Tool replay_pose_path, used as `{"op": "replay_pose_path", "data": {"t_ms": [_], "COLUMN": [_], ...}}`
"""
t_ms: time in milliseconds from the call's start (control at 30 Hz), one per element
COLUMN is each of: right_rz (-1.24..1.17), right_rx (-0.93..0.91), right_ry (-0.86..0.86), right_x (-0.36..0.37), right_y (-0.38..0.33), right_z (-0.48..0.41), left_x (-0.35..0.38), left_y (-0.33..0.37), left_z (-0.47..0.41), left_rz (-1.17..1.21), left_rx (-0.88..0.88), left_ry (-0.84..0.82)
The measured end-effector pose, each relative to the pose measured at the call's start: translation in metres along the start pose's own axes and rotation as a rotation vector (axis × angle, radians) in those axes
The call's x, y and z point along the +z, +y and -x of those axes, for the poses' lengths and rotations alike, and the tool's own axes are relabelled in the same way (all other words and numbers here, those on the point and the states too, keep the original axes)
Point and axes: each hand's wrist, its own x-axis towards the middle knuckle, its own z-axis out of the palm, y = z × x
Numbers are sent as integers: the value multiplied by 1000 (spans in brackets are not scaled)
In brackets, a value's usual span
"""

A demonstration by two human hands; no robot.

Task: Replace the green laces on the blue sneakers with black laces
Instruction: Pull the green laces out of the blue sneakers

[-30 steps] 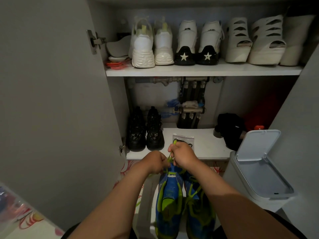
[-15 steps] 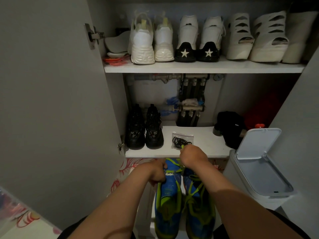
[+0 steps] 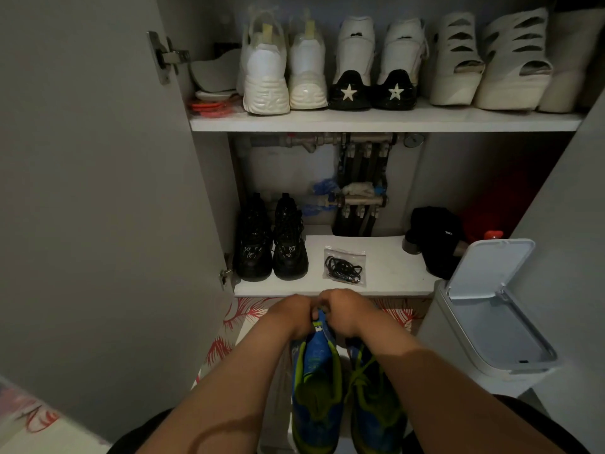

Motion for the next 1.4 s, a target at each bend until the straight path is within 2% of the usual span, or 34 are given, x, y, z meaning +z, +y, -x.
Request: {"op": "replay_pose_path", "data": {"t_ms": [167,400,600,1067,1300,1400], "right_rz": [180,-18,-69,-105,-171,-126], "right_rx": [115,154,163,157,98,53], "right_ry": [-110,-89,-80,-100,-76,-27], "right_x": [5,15,19,16,16,20], "right_y": [9,11,12,12,10,6], "right_z": [-4,-13,-15,-10,-10,-10], "left_x": [6,11,13,16,13,14], "left_y": [-2,5,10,5,-9,-13], "left_z": [-7,-15,-23,-30,-19,-14], "left_rz": [35,-95,-192,-140,6,67], "left_rx": [-8,-11,-52,-40,-12,-4], "left_ry": [-4,28,-26,-43,55,60]}}
